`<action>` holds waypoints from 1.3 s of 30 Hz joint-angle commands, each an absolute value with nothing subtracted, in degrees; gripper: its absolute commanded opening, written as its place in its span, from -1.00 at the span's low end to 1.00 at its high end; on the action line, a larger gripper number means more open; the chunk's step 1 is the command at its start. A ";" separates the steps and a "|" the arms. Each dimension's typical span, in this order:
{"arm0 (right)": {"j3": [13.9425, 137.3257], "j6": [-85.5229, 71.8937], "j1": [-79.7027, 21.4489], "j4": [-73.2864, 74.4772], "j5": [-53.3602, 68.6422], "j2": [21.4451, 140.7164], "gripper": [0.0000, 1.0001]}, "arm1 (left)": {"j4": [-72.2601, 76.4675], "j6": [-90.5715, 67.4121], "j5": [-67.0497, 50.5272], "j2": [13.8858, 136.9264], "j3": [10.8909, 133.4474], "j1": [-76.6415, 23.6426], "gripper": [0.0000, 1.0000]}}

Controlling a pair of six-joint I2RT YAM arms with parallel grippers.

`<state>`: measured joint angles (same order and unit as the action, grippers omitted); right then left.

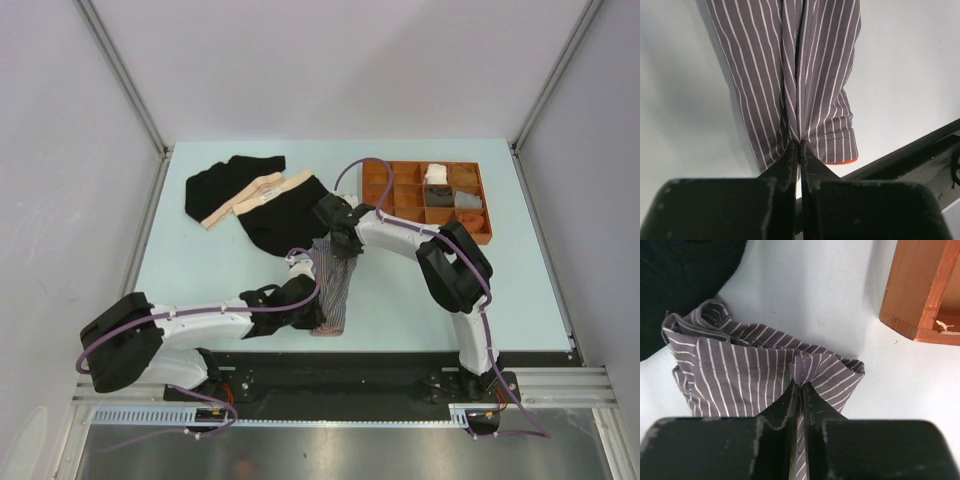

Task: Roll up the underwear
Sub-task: Fold the underwear at the center of the board.

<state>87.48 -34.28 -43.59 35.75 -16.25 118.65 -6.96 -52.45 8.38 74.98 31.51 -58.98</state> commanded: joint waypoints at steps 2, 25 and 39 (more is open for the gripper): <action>91.14 -32.70 -44.12 36.47 -18.63 117.86 -0.89 | -7.56 -52.91 8.44 72.43 29.80 -59.41 -0.99; 106.69 -29.80 -50.62 41.57 -22.06 124.36 -0.88 | -10.81 -58.36 11.07 62.84 23.03 -59.41 -0.99; 110.83 -27.60 -50.54 41.40 -20.48 129.28 -0.71 | -9.93 -59.15 10.02 64.42 22.24 -59.33 -0.99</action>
